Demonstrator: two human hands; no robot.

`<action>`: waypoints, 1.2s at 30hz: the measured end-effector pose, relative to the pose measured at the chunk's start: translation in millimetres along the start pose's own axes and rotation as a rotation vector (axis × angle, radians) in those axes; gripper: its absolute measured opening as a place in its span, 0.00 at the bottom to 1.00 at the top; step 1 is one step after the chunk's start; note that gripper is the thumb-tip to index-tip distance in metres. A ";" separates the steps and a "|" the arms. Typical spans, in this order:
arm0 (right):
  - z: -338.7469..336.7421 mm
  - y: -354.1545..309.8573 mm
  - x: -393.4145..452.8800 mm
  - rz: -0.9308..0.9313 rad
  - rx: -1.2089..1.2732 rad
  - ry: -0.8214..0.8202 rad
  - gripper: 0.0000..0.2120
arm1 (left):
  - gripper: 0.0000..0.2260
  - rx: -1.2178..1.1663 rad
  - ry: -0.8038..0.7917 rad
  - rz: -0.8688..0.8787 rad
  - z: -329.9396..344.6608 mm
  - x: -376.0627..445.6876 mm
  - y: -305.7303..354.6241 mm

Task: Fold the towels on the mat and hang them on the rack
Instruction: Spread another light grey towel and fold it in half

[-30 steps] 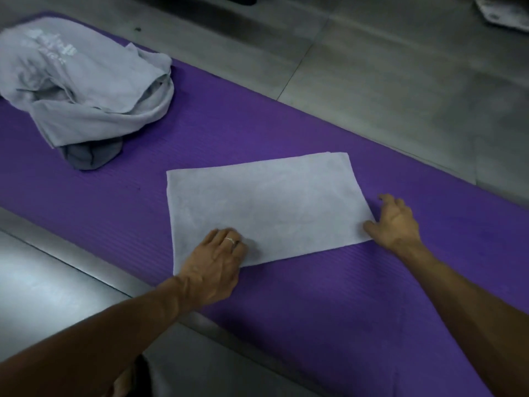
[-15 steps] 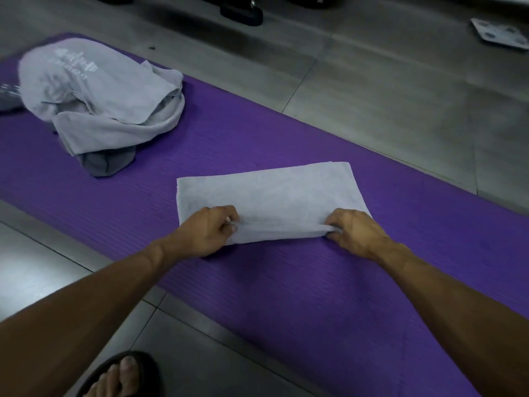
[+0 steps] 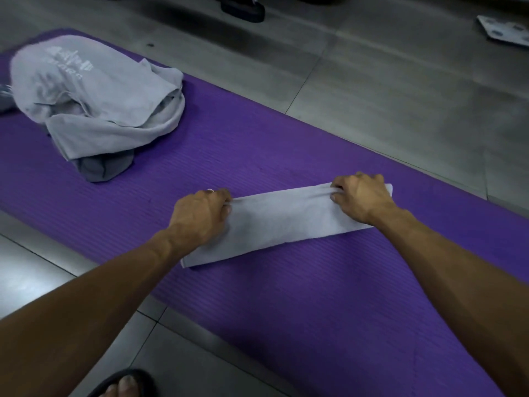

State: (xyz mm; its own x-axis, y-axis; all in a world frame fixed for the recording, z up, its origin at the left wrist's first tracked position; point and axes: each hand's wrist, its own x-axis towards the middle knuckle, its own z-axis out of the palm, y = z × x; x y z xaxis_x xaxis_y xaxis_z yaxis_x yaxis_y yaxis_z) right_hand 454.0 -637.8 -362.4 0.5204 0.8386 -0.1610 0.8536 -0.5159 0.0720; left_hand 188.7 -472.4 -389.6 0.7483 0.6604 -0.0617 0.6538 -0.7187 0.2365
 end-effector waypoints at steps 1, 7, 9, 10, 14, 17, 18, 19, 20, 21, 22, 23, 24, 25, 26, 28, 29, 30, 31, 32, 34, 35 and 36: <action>1.3 -2.1 5.3 0.015 -0.022 0.022 0.11 | 0.11 0.022 0.014 -0.004 1.3 3.9 0.1; 19.4 -7.4 33.4 0.106 -0.014 -0.048 0.13 | 0.12 0.153 -0.007 -0.002 15.1 27.0 -4.9; 25.4 -7.5 38.8 0.110 -0.026 -0.040 0.13 | 0.12 0.227 -0.031 0.007 19.4 30.0 -7.0; 27.6 -7.7 40.4 0.115 -0.036 -0.042 0.14 | 0.11 0.284 -0.045 0.011 21.6 30.3 -7.8; 36.5 -10.9 42.0 0.179 -0.062 -0.075 0.16 | 0.11 0.386 0.077 0.134 29.6 30.4 -9.3; 36.2 -19.5 42.2 0.200 -0.112 -0.026 0.17 | 0.17 0.191 0.125 0.384 46.2 21.7 -0.1; 38.0 -27.4 40.9 0.165 -0.095 0.060 0.16 | 0.22 0.177 0.030 0.401 52.9 18.8 3.3; 40.8 -39.3 38.0 0.097 -0.033 0.172 0.16 | 0.26 0.186 -0.038 0.390 59.4 16.8 4.9; 46.6 -54.9 32.5 0.005 0.075 0.276 0.16 | 0.28 0.199 -0.081 0.366 63.4 15.9 4.6; 54.0 -73.6 24.2 -0.095 0.194 0.310 0.18 | 0.30 0.205 -0.098 0.351 67.4 16.5 2.2; 62.4 -91.9 14.5 -0.179 0.284 0.267 0.21 | 0.30 0.216 -0.102 0.351 69.5 16.9 0.1; 71.5 -105.5 5.2 -0.239 0.317 0.187 0.24 | 0.30 0.231 -0.094 0.360 71.1 17.7 -2.1; 78.8 -110.5 -1.9 -0.278 0.291 0.109 0.26 | 0.31 0.241 -0.098 0.362 71.5 18.4 -3.8; 83.7 -103.8 -6.6 -0.296 0.227 0.055 0.28 | 0.31 0.234 -0.098 0.368 73.2 19.0 -4.9; 87.2 -85.4 -7.2 -0.301 0.153 0.016 0.30 | 0.31 0.224 -0.097 0.374 74.0 19.3 -5.2; 87.3 -34.9 -4.2 -0.244 0.038 -0.039 0.33 | 0.31 0.201 -0.094 0.377 74.1 18.6 -6.0; 88.1 -6.0 -3.5 -0.174 0.004 -0.048 0.34 | 0.31 0.191 -0.091 0.380 74.1 18.7 -6.3; 88.1 22.4 -3.3 -0.073 -0.012 -0.061 0.36 | 0.31 0.188 -0.092 0.382 74.2 19.5 -6.7; 86.0 45.3 -3.0 0.035 -0.028 -0.102 0.36 | 0.31 0.190 -0.088 0.383 75.1 20.0 -7.2; 81.5 58.3 -2.6 0.128 -0.052 -0.158 0.35 | 0.31 0.195 -0.087 0.384 75.4 20.2 -7.2; 72.9 51.7 -0.2 0.160 -0.111 -0.130 0.35 | 0.31 0.206 -0.095 0.382 75.7 19.2 -7.1; 68.8 35.8 0.1 0.109 -0.096 -0.067 0.34 | 0.31 0.209 -0.098 0.385 76.2 19.3 -7.2; 67.0 17.3 -1.1 0.040 -0.037 -0.024 0.34 | 0.31 0.208 -0.092 0.389 76.3 19.6 -7.3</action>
State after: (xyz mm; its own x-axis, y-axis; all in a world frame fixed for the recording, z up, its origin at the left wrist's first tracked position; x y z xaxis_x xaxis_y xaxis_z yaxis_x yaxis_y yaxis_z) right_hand 466.8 -659.3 -426.9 0.5542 0.8126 -0.1805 0.8324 -0.5421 0.1152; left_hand 207.1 -470.9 -466.5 0.9436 0.3171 -0.0952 0.3234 -0.9444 0.0602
